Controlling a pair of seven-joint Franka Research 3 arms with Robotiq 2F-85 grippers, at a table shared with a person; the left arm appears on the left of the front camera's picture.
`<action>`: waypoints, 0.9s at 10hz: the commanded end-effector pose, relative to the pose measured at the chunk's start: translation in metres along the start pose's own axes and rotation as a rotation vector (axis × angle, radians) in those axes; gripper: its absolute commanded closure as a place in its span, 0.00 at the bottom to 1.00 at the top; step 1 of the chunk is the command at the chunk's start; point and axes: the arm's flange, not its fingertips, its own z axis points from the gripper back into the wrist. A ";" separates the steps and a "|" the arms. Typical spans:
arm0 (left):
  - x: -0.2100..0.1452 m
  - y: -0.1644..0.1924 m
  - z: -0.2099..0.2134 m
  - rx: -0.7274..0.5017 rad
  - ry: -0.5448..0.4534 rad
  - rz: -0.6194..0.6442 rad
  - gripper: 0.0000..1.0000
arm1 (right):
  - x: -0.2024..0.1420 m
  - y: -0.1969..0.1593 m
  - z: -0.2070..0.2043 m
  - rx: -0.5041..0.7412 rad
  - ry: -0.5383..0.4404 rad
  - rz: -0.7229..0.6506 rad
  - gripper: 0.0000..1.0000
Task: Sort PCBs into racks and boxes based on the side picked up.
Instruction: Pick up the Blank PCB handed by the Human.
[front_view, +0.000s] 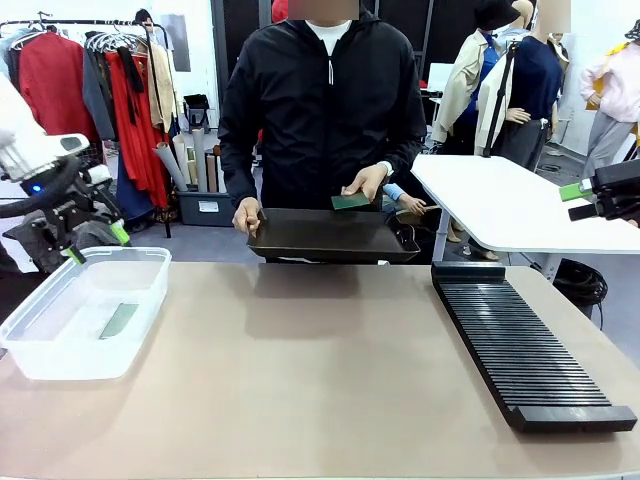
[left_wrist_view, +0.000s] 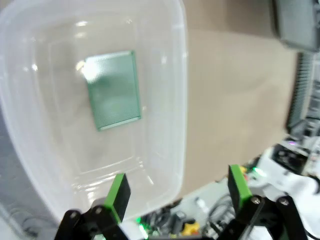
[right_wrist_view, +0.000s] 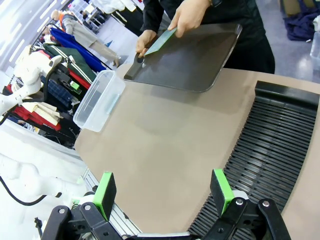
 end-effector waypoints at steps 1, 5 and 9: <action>-0.003 0.017 0.011 -0.221 -0.001 -0.058 0.00 | 0.002 0.002 0.000 0.014 -0.013 -0.007 0.00; -0.011 0.007 0.017 -0.574 -0.094 -0.229 0.00 | 0.002 0.002 0.000 0.014 -0.013 -0.007 0.00; -0.005 -0.004 0.023 -0.702 -0.122 -0.224 0.00 | 0.002 0.002 0.000 0.014 -0.013 -0.007 0.00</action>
